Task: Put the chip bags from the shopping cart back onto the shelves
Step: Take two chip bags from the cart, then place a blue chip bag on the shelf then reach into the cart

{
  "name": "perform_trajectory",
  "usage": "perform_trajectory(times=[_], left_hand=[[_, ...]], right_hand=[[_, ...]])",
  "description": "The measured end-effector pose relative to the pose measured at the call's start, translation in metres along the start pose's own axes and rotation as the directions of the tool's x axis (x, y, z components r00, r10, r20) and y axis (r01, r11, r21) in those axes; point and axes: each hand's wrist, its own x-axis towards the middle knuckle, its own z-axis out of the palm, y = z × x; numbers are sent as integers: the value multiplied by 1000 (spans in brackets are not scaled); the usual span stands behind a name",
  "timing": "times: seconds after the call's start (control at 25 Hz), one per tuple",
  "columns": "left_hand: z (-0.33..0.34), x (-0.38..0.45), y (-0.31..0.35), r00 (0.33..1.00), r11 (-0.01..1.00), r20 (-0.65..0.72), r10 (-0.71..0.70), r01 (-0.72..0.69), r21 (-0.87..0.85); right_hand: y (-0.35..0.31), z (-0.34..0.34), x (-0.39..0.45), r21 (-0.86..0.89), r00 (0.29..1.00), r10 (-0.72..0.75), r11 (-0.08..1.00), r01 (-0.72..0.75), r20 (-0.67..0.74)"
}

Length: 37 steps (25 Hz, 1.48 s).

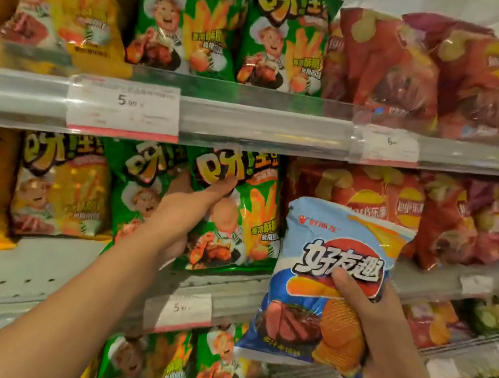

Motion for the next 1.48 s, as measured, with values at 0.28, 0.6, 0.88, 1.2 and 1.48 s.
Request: perform_trajectory(times=[0.28,0.6,0.88,1.2,1.48], left_hand=[[18,14,-7,997,956,-32,64,-52,288],[-6,-1,-5,983,884,-85,161,-105,455],[-7,-14,-16,920,659,183,347,-378,651],[-58,-34,-22,893,640,202,403,-433,635],[-175,-81,-29,940,632,161,301,-323,705]], right_hand=[[3,-7,18,-15,999,34,999,-34,18],[8,-19,8,-13,998,65,998,-65,22],[9,-9,-6,-21,998,50,999,-49,37],[9,50,-25,-110,989,16,994,1,145],[5,143,-53,-126,961,-2,991,38,277]])
